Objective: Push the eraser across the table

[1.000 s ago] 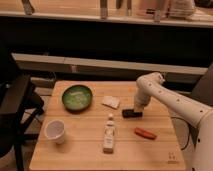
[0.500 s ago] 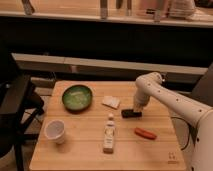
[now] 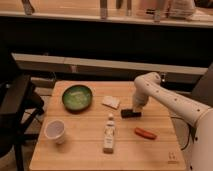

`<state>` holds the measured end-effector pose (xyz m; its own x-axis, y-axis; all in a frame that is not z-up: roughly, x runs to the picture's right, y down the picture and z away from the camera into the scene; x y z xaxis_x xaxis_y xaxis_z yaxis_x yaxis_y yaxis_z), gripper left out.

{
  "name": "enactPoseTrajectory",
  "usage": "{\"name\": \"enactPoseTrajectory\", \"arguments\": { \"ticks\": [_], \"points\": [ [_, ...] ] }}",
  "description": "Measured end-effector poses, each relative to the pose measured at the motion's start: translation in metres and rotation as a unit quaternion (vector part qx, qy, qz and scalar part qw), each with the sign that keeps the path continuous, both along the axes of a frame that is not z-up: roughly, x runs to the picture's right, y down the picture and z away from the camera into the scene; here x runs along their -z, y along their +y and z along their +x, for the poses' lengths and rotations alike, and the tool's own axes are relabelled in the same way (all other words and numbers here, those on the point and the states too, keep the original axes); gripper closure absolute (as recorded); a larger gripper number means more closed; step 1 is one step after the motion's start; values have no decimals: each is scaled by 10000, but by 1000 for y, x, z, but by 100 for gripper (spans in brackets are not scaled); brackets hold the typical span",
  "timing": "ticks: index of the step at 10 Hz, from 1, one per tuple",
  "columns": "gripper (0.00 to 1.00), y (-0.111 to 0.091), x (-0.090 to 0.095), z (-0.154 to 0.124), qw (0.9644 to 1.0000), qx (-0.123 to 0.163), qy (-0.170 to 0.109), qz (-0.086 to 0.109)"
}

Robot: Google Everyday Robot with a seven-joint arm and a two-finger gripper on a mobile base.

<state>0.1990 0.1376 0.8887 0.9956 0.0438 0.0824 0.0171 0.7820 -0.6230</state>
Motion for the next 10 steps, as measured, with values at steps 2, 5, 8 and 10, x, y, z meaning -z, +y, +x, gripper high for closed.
{"name": "enactPoseTrajectory", "arguments": {
  "ticks": [2,5,8,10],
  "points": [
    [100,0,0,0,10000,7,3,0],
    [100,2,-1,-6,10000,93,-13,-34],
    [100,1,1,-7,10000,90,-19,-34],
    [100,3,-2,-8,9999,121,-19,-55]
  ]
}}
